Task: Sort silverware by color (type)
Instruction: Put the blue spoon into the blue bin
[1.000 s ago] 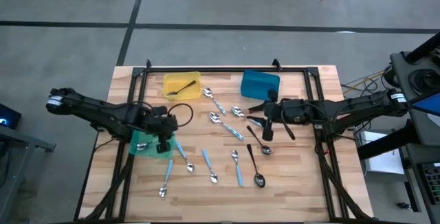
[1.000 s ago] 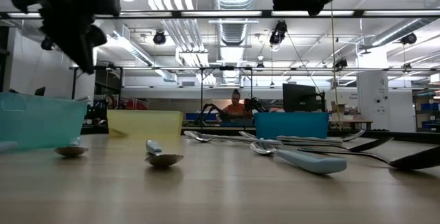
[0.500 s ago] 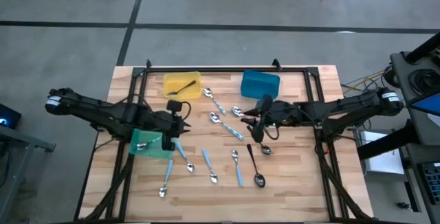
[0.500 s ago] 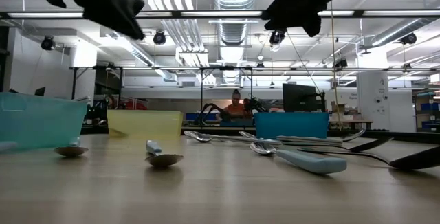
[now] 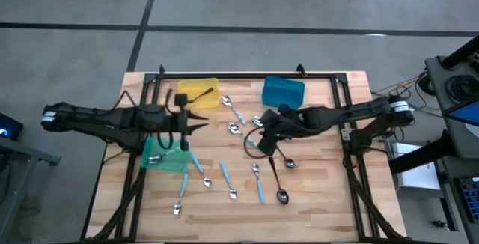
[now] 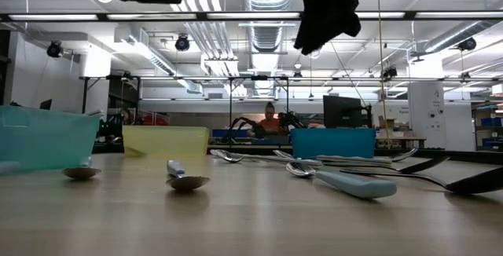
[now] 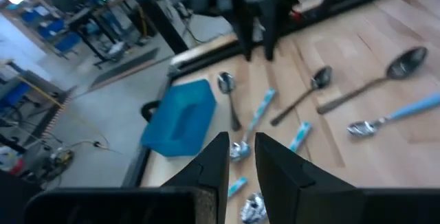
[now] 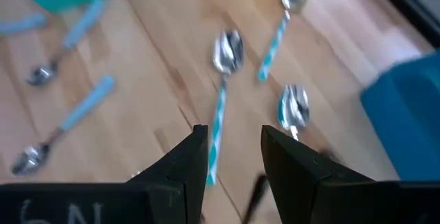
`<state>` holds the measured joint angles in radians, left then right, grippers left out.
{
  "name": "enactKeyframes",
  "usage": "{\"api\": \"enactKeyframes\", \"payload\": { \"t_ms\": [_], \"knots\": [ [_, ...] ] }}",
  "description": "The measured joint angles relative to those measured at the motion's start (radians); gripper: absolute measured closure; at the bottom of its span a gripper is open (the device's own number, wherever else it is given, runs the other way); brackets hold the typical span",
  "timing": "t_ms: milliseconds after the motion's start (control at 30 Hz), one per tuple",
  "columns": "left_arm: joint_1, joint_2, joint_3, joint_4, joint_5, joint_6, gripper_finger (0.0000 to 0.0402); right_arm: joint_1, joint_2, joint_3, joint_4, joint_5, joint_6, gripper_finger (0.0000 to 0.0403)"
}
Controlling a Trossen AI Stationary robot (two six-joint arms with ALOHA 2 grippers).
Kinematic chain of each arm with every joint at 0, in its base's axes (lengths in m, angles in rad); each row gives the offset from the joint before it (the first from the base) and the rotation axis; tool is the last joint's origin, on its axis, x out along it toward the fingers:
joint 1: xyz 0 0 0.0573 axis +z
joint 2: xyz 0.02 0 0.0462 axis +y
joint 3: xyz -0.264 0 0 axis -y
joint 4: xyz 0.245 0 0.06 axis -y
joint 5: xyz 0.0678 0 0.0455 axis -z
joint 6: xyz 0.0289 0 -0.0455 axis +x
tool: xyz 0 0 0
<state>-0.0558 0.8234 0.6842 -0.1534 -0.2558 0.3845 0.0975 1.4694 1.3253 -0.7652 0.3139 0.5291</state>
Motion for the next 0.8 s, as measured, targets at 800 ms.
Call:
{"api": "enactKeyframes", "payload": {
  "t_ms": [800],
  "knots": [
    [0.028, -0.138, -0.135, 0.064, -0.127, 0.052, 0.0349, -0.139, 0.171, 0.178, -0.516, -0.292, 0.4, 0.0278]
  ]
}}
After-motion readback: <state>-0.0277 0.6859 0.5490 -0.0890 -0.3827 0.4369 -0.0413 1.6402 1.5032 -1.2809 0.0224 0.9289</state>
